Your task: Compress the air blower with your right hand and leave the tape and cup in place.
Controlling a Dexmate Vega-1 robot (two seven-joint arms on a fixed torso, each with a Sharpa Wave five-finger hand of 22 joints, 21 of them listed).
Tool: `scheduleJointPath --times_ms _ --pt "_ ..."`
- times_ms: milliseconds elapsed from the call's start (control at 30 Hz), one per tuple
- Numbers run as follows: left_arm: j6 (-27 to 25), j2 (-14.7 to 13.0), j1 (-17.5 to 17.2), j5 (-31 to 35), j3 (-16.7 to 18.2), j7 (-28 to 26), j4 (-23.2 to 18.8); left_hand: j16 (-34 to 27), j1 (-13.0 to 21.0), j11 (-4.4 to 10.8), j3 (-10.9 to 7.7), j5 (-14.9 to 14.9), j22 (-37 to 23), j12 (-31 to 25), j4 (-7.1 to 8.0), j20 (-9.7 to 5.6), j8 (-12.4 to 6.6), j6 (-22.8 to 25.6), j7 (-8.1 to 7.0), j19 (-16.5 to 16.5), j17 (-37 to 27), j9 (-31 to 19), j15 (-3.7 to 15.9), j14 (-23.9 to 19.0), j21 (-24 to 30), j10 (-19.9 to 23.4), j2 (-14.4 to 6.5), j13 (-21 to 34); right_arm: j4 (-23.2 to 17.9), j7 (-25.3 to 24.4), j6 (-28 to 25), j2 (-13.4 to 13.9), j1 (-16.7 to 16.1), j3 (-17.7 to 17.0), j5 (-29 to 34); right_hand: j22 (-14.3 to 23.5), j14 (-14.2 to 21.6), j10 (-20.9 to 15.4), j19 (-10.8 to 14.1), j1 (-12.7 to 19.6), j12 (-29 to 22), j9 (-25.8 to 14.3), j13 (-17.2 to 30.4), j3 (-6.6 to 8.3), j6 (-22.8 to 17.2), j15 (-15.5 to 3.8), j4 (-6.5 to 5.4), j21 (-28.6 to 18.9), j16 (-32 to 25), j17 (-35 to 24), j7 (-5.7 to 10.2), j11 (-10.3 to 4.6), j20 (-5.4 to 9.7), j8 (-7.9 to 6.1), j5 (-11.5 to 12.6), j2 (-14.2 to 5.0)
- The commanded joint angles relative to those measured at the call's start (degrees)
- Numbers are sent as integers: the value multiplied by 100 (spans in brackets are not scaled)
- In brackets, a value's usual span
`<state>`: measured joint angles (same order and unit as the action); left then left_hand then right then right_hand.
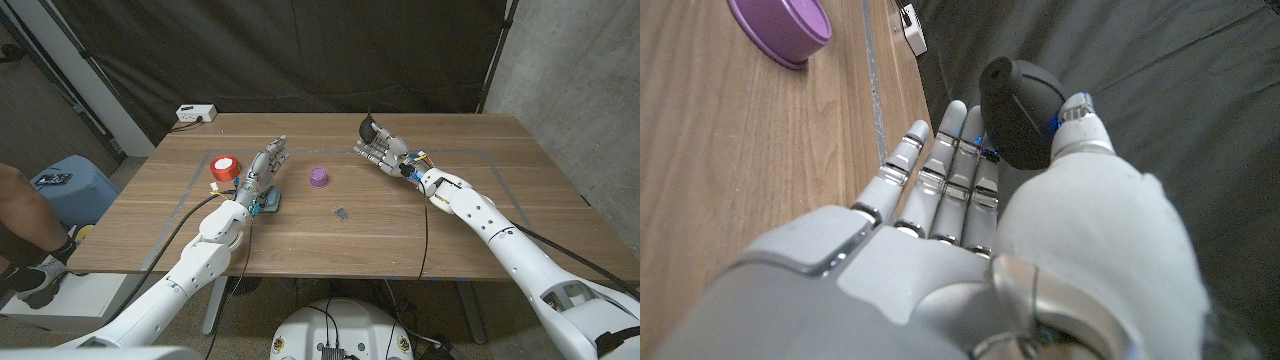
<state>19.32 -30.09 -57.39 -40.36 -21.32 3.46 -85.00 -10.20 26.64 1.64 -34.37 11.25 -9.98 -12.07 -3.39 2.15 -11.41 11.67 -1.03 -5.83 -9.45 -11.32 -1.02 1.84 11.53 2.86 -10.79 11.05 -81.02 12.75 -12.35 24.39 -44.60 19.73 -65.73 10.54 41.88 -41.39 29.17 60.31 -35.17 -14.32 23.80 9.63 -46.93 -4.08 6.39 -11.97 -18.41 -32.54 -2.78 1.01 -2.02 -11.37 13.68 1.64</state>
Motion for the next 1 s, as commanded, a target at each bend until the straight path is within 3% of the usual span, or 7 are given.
scheduleJointPath --times_ms 33,1000 --pt "-18 -40 44 -4 18 62 34 1 59 -19 -5 39 -27 -10 37 26 24 53 -13 -3 -15 -19 -16 -18 2 55 2 10 73 58 69 -75 -13 3 3 25 -57 52 -31 -52 31 2 35 -27 84 -110 -16 -5 25 -14 -38 -15 -24 17 8 -1" --pt "-78 -60 -15 32 18 -62 -111 -1 66 -19 -5 40 -27 -6 41 35 16 82 -7 2 -16 -20 -15 -25 1 47 -1 10 79 169 39 -68 -74 -75 -114 25 -114 108 -73 -60 43 18 105 -46 128 -92 23 -16 48 -30 -31 17 -37 -15 17 -24"
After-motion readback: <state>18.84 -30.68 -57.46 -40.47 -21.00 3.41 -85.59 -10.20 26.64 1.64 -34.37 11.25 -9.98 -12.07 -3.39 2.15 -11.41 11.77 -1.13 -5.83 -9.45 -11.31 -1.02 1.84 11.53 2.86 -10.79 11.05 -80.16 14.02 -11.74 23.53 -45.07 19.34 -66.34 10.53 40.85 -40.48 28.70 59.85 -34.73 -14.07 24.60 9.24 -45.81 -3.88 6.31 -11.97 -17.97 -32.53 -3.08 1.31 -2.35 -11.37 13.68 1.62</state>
